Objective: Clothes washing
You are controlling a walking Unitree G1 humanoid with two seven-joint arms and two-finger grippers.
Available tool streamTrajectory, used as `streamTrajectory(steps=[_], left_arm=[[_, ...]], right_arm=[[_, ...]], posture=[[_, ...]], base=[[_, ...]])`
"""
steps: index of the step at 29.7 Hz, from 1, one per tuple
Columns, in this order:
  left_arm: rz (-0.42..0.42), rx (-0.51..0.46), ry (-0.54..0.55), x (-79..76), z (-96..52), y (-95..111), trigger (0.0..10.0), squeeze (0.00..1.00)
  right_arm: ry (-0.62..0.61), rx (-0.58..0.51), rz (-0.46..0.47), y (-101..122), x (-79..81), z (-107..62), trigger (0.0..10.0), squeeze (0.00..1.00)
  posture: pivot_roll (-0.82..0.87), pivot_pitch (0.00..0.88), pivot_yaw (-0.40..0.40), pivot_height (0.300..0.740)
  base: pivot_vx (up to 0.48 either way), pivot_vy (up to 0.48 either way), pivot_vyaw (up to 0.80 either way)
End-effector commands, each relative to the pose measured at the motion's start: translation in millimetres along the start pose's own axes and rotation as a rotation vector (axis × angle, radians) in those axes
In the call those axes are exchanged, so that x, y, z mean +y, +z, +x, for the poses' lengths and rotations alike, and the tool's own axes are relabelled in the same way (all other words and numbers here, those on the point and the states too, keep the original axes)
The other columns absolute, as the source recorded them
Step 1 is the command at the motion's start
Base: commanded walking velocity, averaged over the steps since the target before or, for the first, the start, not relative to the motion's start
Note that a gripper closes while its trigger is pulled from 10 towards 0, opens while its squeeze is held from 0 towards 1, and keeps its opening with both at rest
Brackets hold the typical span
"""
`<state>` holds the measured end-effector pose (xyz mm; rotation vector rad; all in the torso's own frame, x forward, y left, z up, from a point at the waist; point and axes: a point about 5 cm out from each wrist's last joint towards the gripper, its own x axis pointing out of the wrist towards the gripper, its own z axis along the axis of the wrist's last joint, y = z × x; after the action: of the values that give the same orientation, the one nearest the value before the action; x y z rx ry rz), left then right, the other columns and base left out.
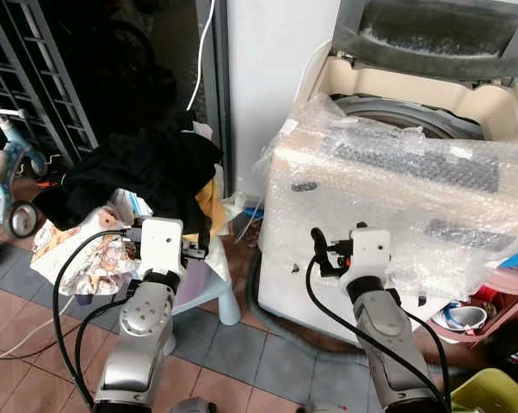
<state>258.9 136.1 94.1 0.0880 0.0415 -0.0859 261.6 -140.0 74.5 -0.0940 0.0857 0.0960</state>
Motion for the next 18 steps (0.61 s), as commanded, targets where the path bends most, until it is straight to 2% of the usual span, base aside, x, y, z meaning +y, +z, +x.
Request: streamTrajectory(steps=[1, 3, 5, 7, 8, 9, 12, 18], left_arm=[[0.02, -0.019, -0.014, -0.7, 2.1, 2.0, 10.0, 0.0], [0.046, -0.03, -0.001, 1.3, 3.0, 3.2, 10.0, 0.0], [0.068, -0.04, 0.021, 4.4, 4.7, 4.8, 10.0, 0.0], [0.069, -0.029, 0.051, 7.0, 5.8, 5.2, 10.0, 0.0], [0.046, -0.016, 0.064, 7.5, 7.0, 6.1, 10.0, 0.0], [0.046, -0.016, 0.064, 7.5, 7.0, 6.1, 10.0, 0.0], [-0.02, -0.009, 0.032, 4.7, 6.7, 7.2, 10.0, 0.0], [-0.038, 0.0, 0.041, 3.7, 5.3, 6.3, 10.0, 0.0]], right_arm=[[0.01, -0.002, 0.04, 5.5, 2.3, 4.9, 10.0, 0.0], [0.018, -0.029, 0.063, 10.7, 3.3, 6.0, 10.0, 0.0], [0.036, -0.01, 0.095, 12.2, 5.2, 6.8, 10.0, 0.0], [0.006, 0.012, 0.084, 10.8, 2.3, 8.7, 10.0, 0.0], [-0.007, 0.058, 0.107, 6.6, 0.9, 10.1, 10.0, 0.0], [-0.007, 0.058, 0.107, 6.6, 0.9, 10.1, 10.0, 0.0], [0.033, 0.01, 0.1, 11.3, 2.8, 10.1, 10.0, 0.0], [0.062, -0.012, 0.101, 17.0, 1.6, 11.2, 10.0, 0.0]], posture=[[-0.02, 0.0, 0.001, 0.74], [-0.02, 0.0, -0.005, 0.74], [-0.03, 0.0, 0.005, 0.74], [-0.03, 0.0, 0.008, 0.74], [-0.03, 0.0, 0.01, 0.74], [-0.03, 0.0, 0.01, 0.74], [-0.03, 0.0, 0.009, 0.74], [-0.03, 0.0, 0.001, 0.74]], base=[[0.0, 0.379, 0.0], [0.0, 0.0, 0.0], [0.0, 0.0, 0.0], [0.0, 0.0, 0.0], [0.0, 0.0, 0.0], [0.0, 0.0, 0.0], [0.0, 0.0, 0.0], [0.0, 0.0, 0.66]])
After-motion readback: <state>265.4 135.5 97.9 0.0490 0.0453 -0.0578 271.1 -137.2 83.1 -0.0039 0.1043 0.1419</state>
